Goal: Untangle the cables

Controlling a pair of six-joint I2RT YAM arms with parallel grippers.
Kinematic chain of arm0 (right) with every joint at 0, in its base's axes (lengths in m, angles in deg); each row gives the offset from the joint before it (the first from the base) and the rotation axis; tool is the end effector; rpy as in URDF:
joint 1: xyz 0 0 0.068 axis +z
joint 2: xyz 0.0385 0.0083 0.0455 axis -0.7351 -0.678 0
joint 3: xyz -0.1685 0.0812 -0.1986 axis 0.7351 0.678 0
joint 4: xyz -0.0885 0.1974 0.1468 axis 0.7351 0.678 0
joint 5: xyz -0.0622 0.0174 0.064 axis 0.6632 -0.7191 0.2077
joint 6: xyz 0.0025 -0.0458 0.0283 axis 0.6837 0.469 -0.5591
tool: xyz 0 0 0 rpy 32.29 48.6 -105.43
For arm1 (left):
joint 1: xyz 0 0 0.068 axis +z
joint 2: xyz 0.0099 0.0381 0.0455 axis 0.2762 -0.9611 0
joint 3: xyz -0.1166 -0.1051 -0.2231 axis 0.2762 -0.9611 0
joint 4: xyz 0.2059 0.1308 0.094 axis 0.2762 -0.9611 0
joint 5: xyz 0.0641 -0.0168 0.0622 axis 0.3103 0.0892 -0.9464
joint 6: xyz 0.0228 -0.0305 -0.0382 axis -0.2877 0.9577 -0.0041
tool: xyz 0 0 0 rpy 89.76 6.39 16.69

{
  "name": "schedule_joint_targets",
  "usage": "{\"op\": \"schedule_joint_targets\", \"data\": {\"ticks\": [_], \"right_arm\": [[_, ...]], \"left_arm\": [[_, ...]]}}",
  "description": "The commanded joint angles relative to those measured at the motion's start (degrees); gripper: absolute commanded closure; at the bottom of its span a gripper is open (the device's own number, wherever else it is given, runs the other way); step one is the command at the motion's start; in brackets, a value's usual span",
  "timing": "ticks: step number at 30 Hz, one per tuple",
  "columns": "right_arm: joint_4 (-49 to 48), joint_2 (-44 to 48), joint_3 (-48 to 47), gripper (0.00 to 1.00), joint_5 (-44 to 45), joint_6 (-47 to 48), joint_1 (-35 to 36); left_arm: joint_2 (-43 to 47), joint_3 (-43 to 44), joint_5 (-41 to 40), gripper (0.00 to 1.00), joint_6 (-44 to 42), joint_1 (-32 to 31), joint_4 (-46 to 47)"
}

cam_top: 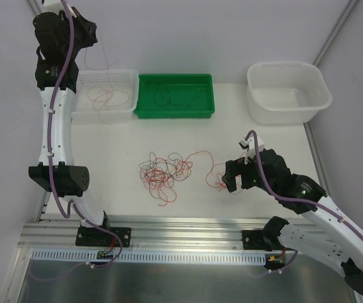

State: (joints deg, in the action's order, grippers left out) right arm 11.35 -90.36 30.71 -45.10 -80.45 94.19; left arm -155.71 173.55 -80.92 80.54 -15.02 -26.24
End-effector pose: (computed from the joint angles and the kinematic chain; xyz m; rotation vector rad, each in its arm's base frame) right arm 0.1058 0.1039 0.3333 -0.7208 1.9824 0.3218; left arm 0.3583 0.0012 0.5558 -0.0824 1.3953 -0.3155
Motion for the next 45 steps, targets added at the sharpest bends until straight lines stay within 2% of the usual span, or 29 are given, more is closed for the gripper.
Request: {"op": "schedule_joint_targets", "data": {"ticks": [1,5,9,14,16,17,18,21,22,26,29,35,36,40,45], "right_arm": [[0.6,-0.01,0.51,0.0,2.53,-1.56,0.15],[0.68,-1.85,0.25,0.0,2.79,-1.64,0.24],[0.6,-3.79,0.25,0.0,3.05,-1.73,0.24],[-0.37,-5.63,0.77,0.0,2.88,-2.43,0.15],[-0.55,-6.07,0.6,0.0,2.35,-2.43,0.24],[-0.63,-6.42,0.6,0.0,1.91,-2.52,0.24],[-0.63,-6.43,0.6,0.0,1.65,-2.61,0.15],[-0.55,-5.9,0.86,0.0,1.56,-2.87,0.24],[-0.63,-5.46,1.21,0.0,1.56,-2.96,0.24],[-0.81,-3.09,2.26,0.0,1.3,-3.58,0.24],[-1.25,-0.98,3.32,0.0,1.03,-3.58,0.32],[-1.95,3.59,5.6,0.0,-0.28,-3.31,0.32],[-2.04,4.11,6.48,0.01,-0.37,-3.31,0.33],[-3.27,6.75,8.59,0.0,-1.16,-2.79,0.24],[-4.5,7.37,9.91,0.0,-2.13,-1.47,0.24]], "left_arm": [[-3.49,8.02,-2.38,1.0,2.25,2.93,1.02],[-9.98,11.71,-3.88,1.0,2.25,5.74,3.83],[-15.09,11.9,-4.84,1.0,1.29,7.07,6.04],[-19.57,4.7,-6.85,1.0,-1.09,7.16,6.74],[-20.45,-0.13,-8.0,0.93,-1.97,7.16,7.18],[-21.24,-1.45,-8.01,0.88,-2.23,7.16,7.27],[-21.51,-3.81,-8.1,0.69,-2.76,7.16,7.35],[-20.55,-9.17,-8.01,0.39,-2.85,7.24,7.27],[-19.68,-10.59,-9.4,0.24,-2.59,7.16,7.35],[-10.47,-18.5,-11.34,0.05,-0.39,7.16,7.27],[-3.62,-26.14,-14.24,0.02,1.63,7.16,7.44],[8.69,-44.5,-16.71,0.03,7.16,9.52,11.04],[10.2,-49.75,-16.54,0.03,8.91,10.05,13.74],[17.4,-62.0,-13.38,0.05,14.19,14.35,21.49],[17.69,-76.59,-5.58,0.12,22.71,20.94,38.69]]}}
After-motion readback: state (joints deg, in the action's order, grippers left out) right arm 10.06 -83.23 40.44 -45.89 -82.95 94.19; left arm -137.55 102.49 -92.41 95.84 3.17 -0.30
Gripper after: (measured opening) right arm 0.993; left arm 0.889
